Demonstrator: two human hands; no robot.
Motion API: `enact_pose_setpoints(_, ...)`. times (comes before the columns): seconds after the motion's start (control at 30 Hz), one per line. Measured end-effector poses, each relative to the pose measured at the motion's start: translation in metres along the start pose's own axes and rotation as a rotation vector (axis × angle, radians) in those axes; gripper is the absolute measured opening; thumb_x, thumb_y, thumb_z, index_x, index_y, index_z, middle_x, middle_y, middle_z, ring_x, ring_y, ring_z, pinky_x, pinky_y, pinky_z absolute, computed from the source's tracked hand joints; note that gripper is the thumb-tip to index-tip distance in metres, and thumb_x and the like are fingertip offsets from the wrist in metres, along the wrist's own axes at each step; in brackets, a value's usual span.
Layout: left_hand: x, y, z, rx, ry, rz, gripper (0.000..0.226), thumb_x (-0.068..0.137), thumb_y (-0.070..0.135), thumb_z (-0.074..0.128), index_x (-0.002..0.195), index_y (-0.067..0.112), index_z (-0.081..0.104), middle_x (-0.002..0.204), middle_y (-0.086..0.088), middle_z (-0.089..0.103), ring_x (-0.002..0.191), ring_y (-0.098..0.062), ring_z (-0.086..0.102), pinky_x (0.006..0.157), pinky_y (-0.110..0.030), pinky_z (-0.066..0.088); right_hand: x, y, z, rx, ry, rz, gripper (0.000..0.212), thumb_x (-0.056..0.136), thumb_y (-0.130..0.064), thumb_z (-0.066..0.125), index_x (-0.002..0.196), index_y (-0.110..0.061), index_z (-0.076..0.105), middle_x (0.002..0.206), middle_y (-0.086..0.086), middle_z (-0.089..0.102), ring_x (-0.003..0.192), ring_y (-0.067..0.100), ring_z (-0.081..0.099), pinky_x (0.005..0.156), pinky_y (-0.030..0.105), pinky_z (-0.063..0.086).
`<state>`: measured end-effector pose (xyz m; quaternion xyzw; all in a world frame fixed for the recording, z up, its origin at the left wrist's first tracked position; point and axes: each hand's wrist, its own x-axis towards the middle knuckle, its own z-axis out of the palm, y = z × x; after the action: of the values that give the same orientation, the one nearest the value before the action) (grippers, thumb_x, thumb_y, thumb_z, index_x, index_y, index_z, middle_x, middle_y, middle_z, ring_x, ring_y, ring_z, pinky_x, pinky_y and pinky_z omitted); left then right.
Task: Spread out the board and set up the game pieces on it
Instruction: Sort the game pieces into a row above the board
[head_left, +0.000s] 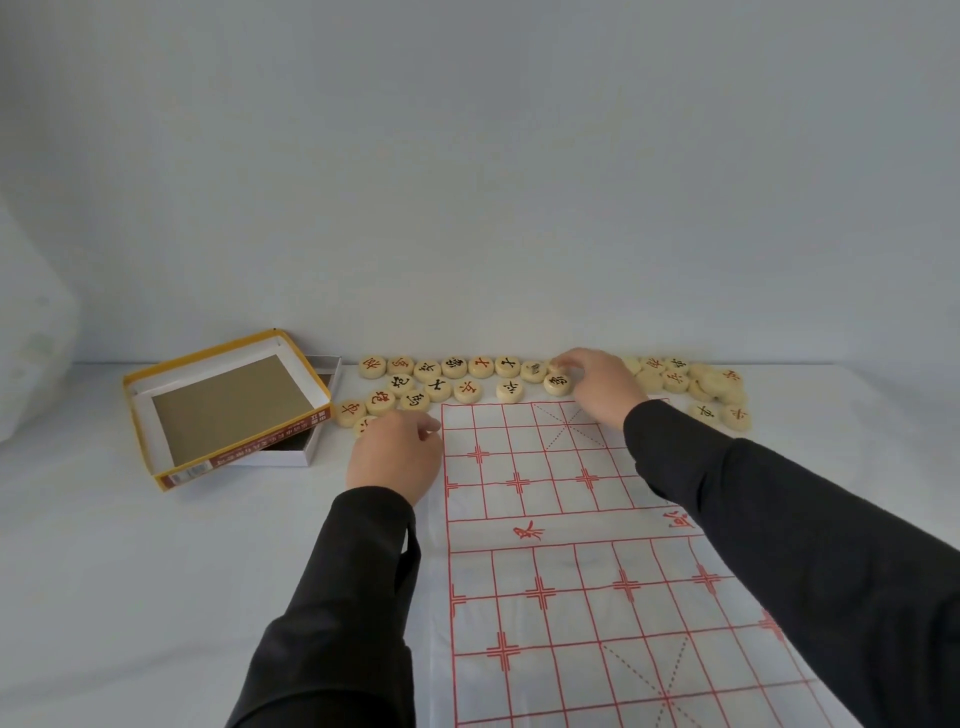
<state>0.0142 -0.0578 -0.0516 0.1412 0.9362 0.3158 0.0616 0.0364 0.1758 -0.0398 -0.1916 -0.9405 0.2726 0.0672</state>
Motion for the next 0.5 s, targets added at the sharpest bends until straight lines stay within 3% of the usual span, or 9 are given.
enact_pose_setpoints(0.07,-0.002,0.005,0.0,-0.008,0.012,0.007,0.034,0.095,0.016,0.042,0.126,0.019,0.057,0.124,0.0,0.06,0.113,-0.015,0.053,0.093,-0.024,0.041,-0.004,-0.001,0.002,0.077,-0.014,-0.055,0.06,0.085,0.014,0.036,0.137,-0.012,0.047,0.145,0.005,0.043,0.136,0.021,0.034,0.11,0.028,0.025)
enact_pose_setpoints(0.17,-0.003,0.012,0.001,-0.053,0.072,0.025,0.034,0.095,0.014,0.042,0.124,0.019,0.059,0.122,-0.001,0.061,0.108,-0.015,0.055,0.086,-0.022,0.042,-0.007,0.015,-0.014,0.062,0.239,-0.047,0.056,0.085,0.014,0.04,0.135,-0.01,0.049,0.145,0.008,0.042,0.137,0.022,0.032,0.113,0.029,0.021)
enact_pose_setpoints(0.23,-0.003,0.018,0.001,-0.072,0.101,0.041,0.033,0.095,0.014,0.042,0.122,0.019,0.06,0.122,-0.001,0.061,0.106,-0.015,0.056,0.084,-0.021,0.043,-0.013,0.034,-0.024,-0.001,0.309,0.02,0.052,0.086,0.01,0.044,0.134,-0.01,0.05,0.145,0.011,0.04,0.138,0.024,0.03,0.115,0.034,0.021)
enact_pose_setpoints(0.5,-0.009,0.051,0.029,-0.04,-0.007,0.133,0.034,0.094,0.018,0.042,0.122,0.022,0.061,0.12,0.003,0.062,0.106,-0.013,0.057,0.092,-0.025,0.046,-0.028,0.042,-0.022,-0.309,0.033,0.057,0.055,0.09,0.001,0.038,0.142,-0.018,0.039,0.153,0.006,0.027,0.143,0.026,0.015,0.117,0.04,0.004)
